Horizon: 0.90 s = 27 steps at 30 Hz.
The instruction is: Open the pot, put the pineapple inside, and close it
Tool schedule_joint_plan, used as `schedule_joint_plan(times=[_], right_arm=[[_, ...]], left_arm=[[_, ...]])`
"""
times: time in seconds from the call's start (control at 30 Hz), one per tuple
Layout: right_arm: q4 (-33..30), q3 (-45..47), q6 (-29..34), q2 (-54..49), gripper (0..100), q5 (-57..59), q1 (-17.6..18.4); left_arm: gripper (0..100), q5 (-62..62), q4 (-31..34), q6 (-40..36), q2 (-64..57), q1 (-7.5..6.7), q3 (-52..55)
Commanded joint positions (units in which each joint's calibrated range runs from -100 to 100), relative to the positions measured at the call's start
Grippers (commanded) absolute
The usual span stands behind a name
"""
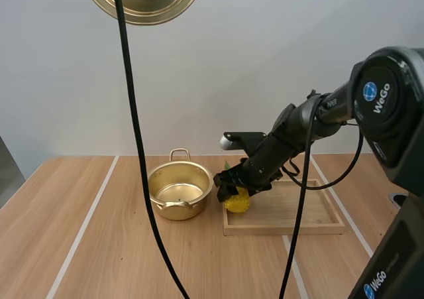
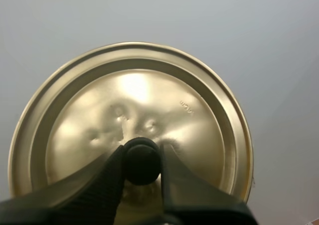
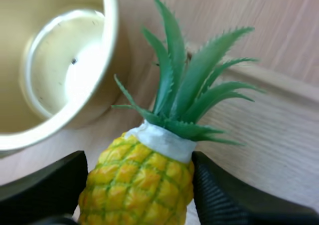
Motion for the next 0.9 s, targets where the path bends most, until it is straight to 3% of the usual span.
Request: schedule_joint_plan(times=[0.0,0.67,0.87], right_arm=[[0.86,0.04,-0.71,-5.33,0,-2.48,0.1],[1.11,0.04,-0.71,-37.91,0,-6.58,0.1],[4.89,0.04,-0.71,-45.31,0,-6.58,0.1]], left_arm=[[0,-2.06,-0.4,-0.5,-0.48,-0.15,-0.55],[0,-2.06,-0.4,-0.5,-0.48,-0.15,-0.55],[0,-2.06,-0.4,-0.5,-0.48,-0.15,-0.55]])
